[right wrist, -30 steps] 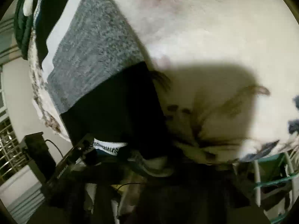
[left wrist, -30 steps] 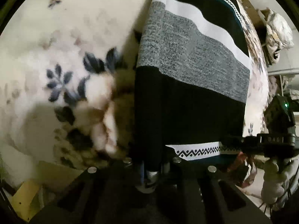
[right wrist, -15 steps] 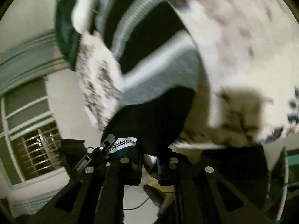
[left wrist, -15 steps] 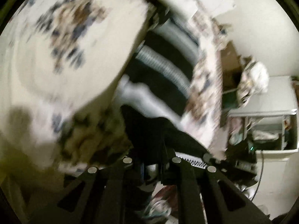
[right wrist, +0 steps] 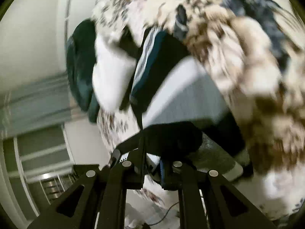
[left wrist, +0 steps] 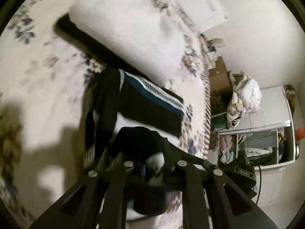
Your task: Fold small clothes
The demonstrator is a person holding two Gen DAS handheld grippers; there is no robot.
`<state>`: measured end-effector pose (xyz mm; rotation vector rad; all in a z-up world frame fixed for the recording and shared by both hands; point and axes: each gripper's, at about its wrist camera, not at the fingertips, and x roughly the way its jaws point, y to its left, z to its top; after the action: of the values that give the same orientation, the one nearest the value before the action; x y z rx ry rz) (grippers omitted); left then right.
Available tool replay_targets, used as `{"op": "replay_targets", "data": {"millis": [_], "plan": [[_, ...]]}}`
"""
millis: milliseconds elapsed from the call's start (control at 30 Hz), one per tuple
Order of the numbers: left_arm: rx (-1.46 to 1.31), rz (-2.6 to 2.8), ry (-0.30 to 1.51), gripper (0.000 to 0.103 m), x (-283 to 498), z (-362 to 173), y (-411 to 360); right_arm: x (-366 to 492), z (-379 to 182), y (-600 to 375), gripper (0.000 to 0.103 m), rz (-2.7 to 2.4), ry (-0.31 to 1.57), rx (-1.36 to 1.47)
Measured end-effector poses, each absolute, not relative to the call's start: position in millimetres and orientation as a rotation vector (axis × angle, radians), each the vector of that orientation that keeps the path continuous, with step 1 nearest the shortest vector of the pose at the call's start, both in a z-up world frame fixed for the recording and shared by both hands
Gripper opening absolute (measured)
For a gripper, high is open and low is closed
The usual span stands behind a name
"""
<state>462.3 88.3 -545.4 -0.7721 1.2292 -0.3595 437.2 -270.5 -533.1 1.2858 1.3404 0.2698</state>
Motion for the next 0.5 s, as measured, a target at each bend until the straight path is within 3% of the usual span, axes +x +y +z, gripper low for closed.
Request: {"op": "replay_targets", "data": {"millis": [167, 233, 300, 500], "plan": [[-0.853, -0.394, 1.285, 0.045, 518, -577, 85, 508, -565, -274, 0.020, 0.213, 1.350, 1.416], [-0.887, -0.405, 1.289, 0.047, 525, -582, 87, 523, -576, -275, 0.031, 0.208, 1.351, 1.440], [-0.936, -0.407, 1.303, 0.052, 530, -591, 90, 537, -583, -275, 0.048, 0.199, 1.350, 1.442], [-1.132, -0.411, 1.296, 0.052, 526, -601, 109, 548, -608, -274, 0.055, 0.180, 1.304, 1.566]]}}
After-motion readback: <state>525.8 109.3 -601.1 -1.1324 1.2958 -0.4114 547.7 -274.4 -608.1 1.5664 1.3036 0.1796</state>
